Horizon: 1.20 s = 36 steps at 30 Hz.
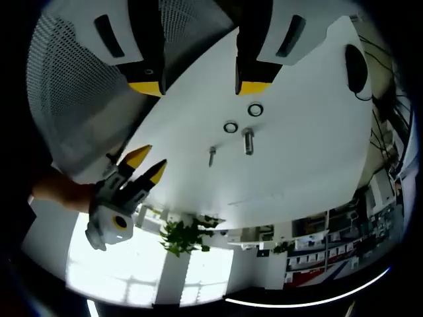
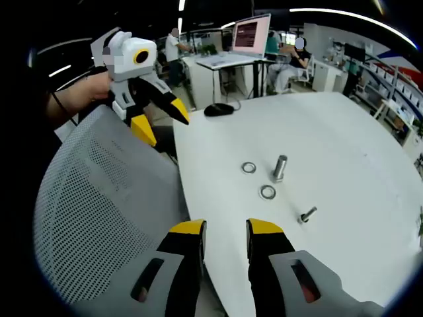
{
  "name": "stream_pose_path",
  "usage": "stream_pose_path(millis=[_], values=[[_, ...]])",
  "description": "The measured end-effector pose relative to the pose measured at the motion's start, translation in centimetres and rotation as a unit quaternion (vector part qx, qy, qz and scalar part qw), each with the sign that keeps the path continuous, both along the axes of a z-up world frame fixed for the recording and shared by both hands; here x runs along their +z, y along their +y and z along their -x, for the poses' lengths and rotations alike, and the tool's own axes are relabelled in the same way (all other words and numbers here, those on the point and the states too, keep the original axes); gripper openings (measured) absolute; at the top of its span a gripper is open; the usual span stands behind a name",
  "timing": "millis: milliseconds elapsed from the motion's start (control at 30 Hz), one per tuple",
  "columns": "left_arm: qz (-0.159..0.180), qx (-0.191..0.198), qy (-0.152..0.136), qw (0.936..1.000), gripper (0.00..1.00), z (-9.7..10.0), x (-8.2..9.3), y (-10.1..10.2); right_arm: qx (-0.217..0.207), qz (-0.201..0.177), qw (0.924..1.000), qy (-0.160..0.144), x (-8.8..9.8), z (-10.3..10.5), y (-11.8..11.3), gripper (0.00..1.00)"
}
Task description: Place the washer onto the threaded stud by aligning its center hole with the stud, sliding it down to the base, and recovering from edge contact or off-axis alignment until the washer reaches the visible bottom stop.
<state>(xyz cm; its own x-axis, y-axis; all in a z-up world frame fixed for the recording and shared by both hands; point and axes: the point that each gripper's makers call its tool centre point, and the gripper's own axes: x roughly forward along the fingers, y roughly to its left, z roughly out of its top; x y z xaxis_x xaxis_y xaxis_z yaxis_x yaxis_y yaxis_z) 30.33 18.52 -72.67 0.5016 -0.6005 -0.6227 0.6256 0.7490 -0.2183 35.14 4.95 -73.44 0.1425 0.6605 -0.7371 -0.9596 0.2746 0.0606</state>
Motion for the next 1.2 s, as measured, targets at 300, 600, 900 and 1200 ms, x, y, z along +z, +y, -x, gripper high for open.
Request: stream_pose_path(millis=[300, 600, 900, 1200], values=[[0.11, 0.125, 0.001, 0.9861, 0.36, 0.5, 0.4, 1.2, 0.035, 0.029, 0.9989, -0.013, 0.0, -1.3, 1.4, 0.26], [0.121, 0.147, 0.005, 0.9817, 0.37, 0.3, 0.3, 1.4, 0.077, 0.052, 0.9952, -0.029, 0.9, -2.8, 3.4, 0.26], [0.141, 0.173, 0.021, 0.9745, 0.29, -0.1, -0.1, 0.1, 0.091, 0.084, 0.9921, -0.021, -1.2, -4.9, 3.9, 0.26], [0.165, 0.184, 0.031, 0.9685, 0.31, 0.1, 0.1, -1.3, 0.12, 0.123, 0.9851, -0.006, -3.8, -6.4, 4.1, 0.27]])
